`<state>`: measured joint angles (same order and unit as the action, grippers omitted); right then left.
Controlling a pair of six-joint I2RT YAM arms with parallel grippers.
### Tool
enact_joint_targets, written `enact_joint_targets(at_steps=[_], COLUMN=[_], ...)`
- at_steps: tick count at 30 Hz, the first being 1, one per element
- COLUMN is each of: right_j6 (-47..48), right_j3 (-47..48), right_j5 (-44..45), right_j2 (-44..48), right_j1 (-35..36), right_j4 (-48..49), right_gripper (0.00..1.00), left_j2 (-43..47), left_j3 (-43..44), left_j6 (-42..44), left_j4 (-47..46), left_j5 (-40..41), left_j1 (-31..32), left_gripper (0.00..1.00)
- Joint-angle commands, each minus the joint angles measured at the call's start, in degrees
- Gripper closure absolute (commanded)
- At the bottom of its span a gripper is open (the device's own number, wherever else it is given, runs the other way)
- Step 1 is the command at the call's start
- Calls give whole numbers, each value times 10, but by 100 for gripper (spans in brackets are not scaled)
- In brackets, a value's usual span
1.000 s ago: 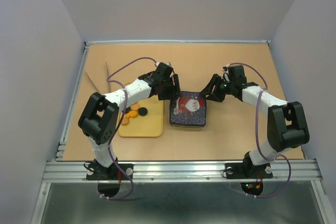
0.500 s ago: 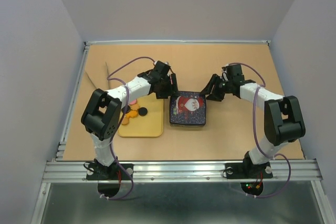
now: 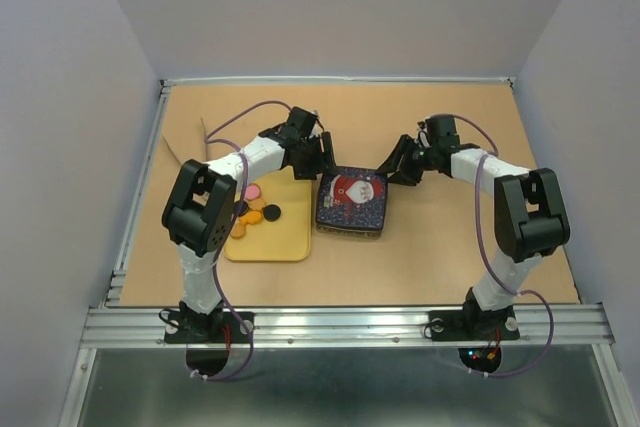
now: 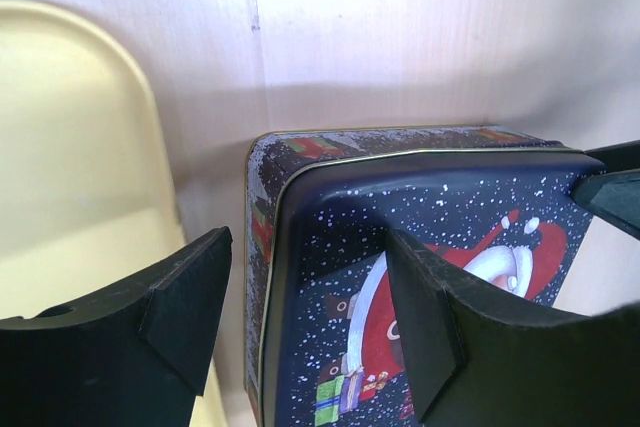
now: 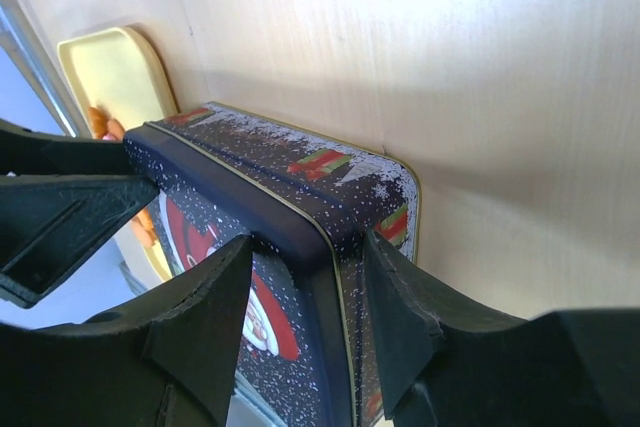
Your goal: Pack the cookies
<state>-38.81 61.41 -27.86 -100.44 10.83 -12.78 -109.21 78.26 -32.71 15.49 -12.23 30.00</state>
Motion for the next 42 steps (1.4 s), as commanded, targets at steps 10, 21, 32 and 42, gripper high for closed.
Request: enact_joint_targets(at_steps=[10, 21, 32, 42], right_j6=[4, -6, -57, -58], right_j3=[18, -8, -93, -64], right_j5=[30, 38, 34, 16], right_j2=[-49, -70, -28, -20], right_j1=[-5, -5, -14, -19], right_j4=[6, 34, 121, 119], right_gripper=[68, 99, 100, 58], left_j2=[-43, -67, -53, -49], left_j3=[47, 81, 107, 193], left_j6=[50, 61, 46, 40], left_j4=[28, 52, 97, 161], left_j5=[0, -4, 31, 59], left_j1=[-17, -18, -17, -17], left_gripper=[27, 27, 27, 23])
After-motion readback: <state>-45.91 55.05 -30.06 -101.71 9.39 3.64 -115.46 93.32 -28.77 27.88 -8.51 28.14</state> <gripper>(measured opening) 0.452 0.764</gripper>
